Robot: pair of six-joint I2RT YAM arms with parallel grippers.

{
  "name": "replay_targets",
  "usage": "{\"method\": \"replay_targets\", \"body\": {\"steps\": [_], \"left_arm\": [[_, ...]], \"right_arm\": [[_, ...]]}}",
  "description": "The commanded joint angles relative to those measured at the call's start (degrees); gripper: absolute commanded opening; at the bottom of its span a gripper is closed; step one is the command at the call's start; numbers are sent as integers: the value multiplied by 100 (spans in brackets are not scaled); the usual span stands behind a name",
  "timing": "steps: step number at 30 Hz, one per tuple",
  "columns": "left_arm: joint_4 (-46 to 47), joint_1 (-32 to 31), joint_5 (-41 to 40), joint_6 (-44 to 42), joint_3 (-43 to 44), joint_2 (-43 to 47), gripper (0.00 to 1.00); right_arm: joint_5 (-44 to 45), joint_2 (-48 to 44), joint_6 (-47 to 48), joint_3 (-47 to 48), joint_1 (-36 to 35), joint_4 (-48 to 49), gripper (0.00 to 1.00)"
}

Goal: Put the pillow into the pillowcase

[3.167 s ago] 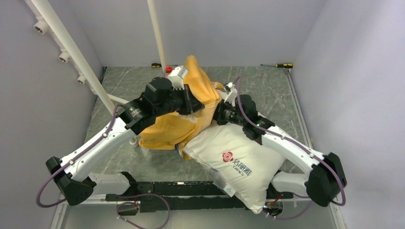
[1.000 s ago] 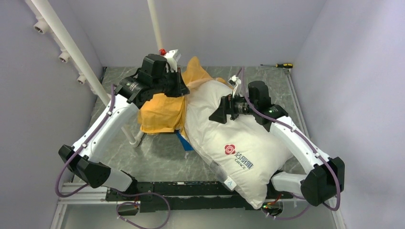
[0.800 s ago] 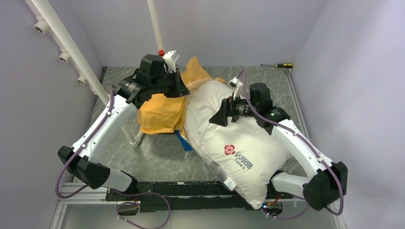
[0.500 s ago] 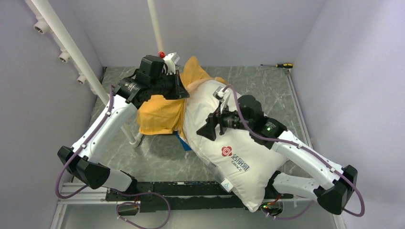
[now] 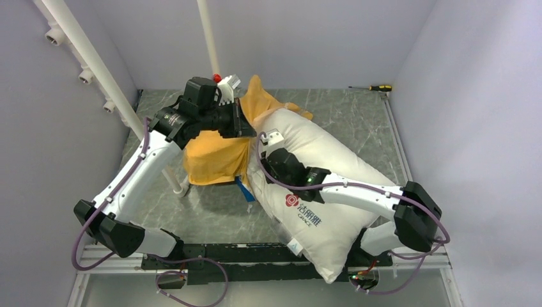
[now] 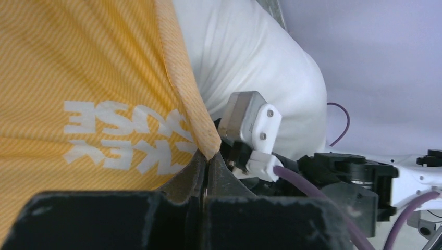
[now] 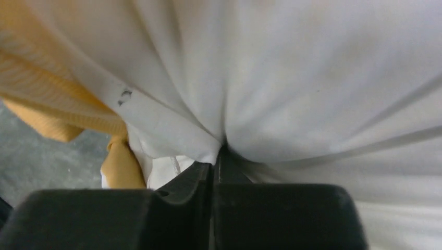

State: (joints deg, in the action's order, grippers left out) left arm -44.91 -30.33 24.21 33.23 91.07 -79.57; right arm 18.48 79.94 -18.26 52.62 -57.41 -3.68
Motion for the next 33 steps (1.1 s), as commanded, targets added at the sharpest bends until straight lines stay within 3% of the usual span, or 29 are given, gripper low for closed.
{"method": "replay_targets", "body": {"steps": [1,3,8,11,22,28,30,31,33], "left_arm": [[982,-70,1044,423,261,684,0],[868,-69,941,386,282,722,0],[1283,-156,1211,606,269,574,0],[1504,-464,1104,650,582,326,0],[2077,-2178,841,897,2229,-1202,0],[2810,-2600,1048,1237,2376,-1411,0],[2122,-2602,490,934,2255,-1228,0],[1755,-2601,-155,724,2037,-1047,0],[1219,-2565,-1212,560,1506,-601,0]], "right_arm": [[911,114,-94,181,303,656,0],[449,-268,-172,176,609,918,0],[-2177,-1184,-589,52,1485,1960,0],[-2848,-1440,-755,345,1569,2025,0],[-2727,-1315,-1699,-140,1843,3377,0],[-3215,-539,-2221,-394,1982,4207,0],[-3492,-377,-2360,-400,2009,4196,0],[-3566,-424,-2394,-471,2028,4128,3],[-3654,-677,-2283,-569,2062,3815,18]]}}
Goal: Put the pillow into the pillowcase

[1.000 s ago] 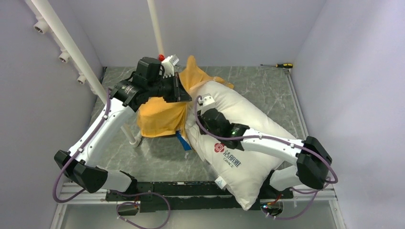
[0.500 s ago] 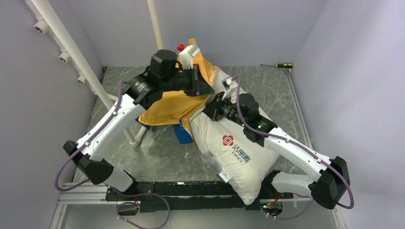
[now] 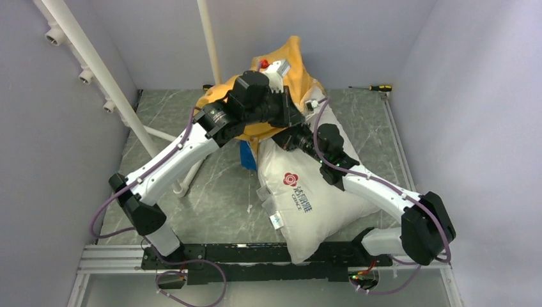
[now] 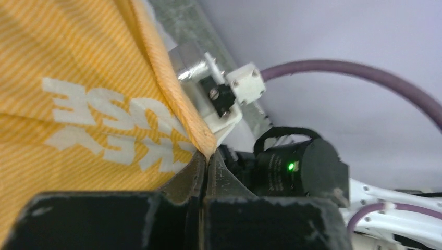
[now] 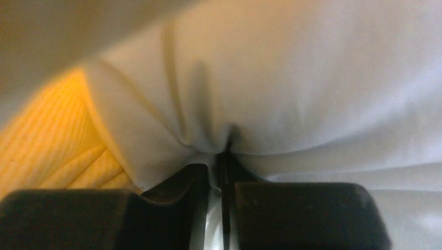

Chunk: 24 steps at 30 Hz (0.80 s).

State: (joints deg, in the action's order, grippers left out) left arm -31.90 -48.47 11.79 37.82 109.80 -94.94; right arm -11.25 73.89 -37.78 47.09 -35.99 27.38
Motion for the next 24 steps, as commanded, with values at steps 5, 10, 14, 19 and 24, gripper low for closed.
{"method": "replay_targets", "body": {"steps": [5,10,14,19,24], "left_arm": [[-100,-62,-728,279,-1969,2147,0],[51,912,157,290,-2535,2540,0],[-340,1230,480,34,-2396,2348,0],[-259,1330,697,-60,-2479,2322,0],[-220,1342,705,-2,-2621,2458,0]], "right_arm": [[-753,-1046,432,38,-58,-1172,64],[-561,-2042,920,16,-20,-2239,85],[-933,-2135,1056,224,126,-2326,87],[-1288,-1443,857,634,273,-1827,68],[-1640,-506,398,966,465,-822,49]]}}
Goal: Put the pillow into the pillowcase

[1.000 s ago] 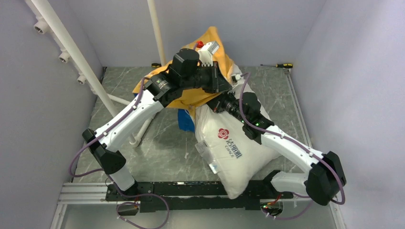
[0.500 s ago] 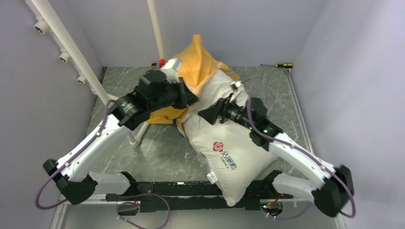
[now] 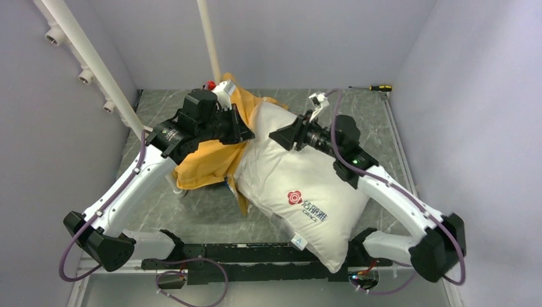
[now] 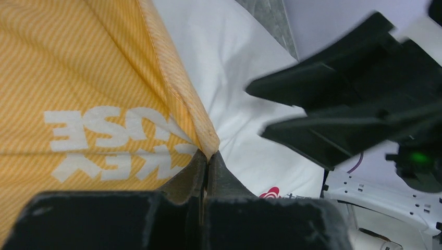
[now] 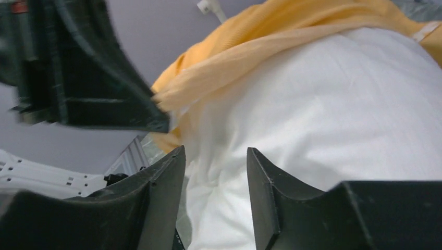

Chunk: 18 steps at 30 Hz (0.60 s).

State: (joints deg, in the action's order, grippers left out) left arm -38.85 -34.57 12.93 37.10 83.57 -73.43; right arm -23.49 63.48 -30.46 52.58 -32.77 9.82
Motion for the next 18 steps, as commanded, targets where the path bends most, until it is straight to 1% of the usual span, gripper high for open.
{"method": "replay_targets", "body": {"steps": [1,4,7,9,12,14,15,16,17,18], "left_arm": [[487,-50,613,88,-44,333,0],[515,-50,658,177,-245,443,0],[519,-43,654,197,-451,518,0],[559,-41,662,201,-538,554,0],[888,-41,886,254,-756,624,0],[1053,-41,1038,257,-957,618,0],[963,-41,1066,171,-942,563,1],[758,-41,1036,37,-853,496,8],[474,-41,919,-204,-689,421,26],[197,-41,732,-398,-525,358,43]], "right_arm": [[-465,770,-421,526,174,1070,46],[-644,1469,-557,818,198,1558,41],[-1073,2266,-555,1162,104,1526,36],[-1029,2651,-614,1052,-27,1546,35],[-978,3163,-780,733,-272,1622,33],[-1273,3418,-857,706,-361,1566,34],[-1382,3392,-891,641,-369,1587,35],[-1399,3250,-876,539,-359,1536,39],[-1288,2997,-727,490,-330,1278,46],[-1097,2739,-514,523,-289,771,53]]}}
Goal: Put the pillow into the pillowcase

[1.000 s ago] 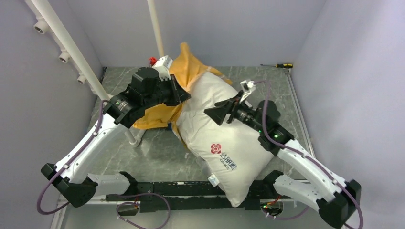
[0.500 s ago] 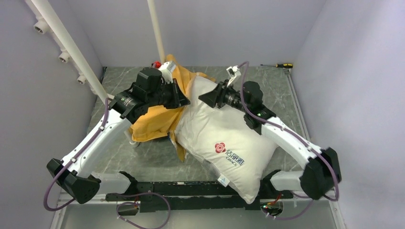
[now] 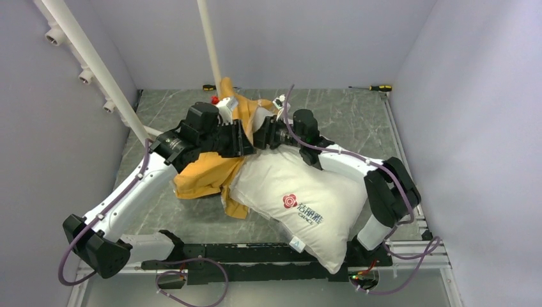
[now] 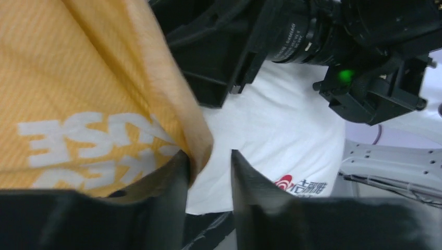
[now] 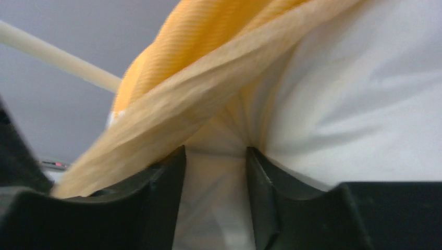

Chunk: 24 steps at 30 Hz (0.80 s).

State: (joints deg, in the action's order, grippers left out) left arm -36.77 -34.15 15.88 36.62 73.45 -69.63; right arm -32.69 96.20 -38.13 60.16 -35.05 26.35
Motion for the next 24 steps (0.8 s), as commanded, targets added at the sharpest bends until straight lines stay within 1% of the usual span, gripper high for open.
{"method": "replay_targets", "body": {"steps": [1,2,4,5,6,9,12,13,16,17,20,22,24], "left_arm": [[-244,-81,216,-516,660,-58,58],[-416,-83,-91,-667,815,-89,69],[-726,-83,-715,-921,1171,-151,84],[-813,-83,-992,-1073,1345,-230,89],[-923,-83,-1278,-1210,1522,-317,91],[-1191,-66,-1564,-1614,2190,-835,91],[-1153,57,-1562,-1921,2726,-1378,90],[-1122,156,-1442,-1976,2854,-1576,89],[-1014,501,-918,-2112,3268,-2170,83],[-1035,561,-851,-2141,3434,-2391,81],[-1223,695,-957,-2199,3860,-3016,81],[-1138,797,-762,-2221,3926,-3271,79],[-956,895,-532,-2184,3844,-3429,72]], "right_arm": [[65,-821,615,-123,-15,-1417,59],[301,-1082,892,25,34,-2017,64],[701,-1518,1338,356,118,-3143,73],[830,-1654,1528,542,170,-3640,75],[905,-1754,1683,709,234,-4036,75],[905,-2060,1944,941,492,-4800,77],[802,-2207,1990,993,862,-4875,79],[763,-2185,1978,1008,1010,-4817,79],[543,-1895,1972,1202,1363,-4708,79],[487,-1765,1963,1281,1435,-4668,79],[251,-1371,1924,1470,1615,-4526,79],[117,-1110,1862,1578,1712,-4429,80],[6,-883,1809,1676,1786,-4300,80]]}}
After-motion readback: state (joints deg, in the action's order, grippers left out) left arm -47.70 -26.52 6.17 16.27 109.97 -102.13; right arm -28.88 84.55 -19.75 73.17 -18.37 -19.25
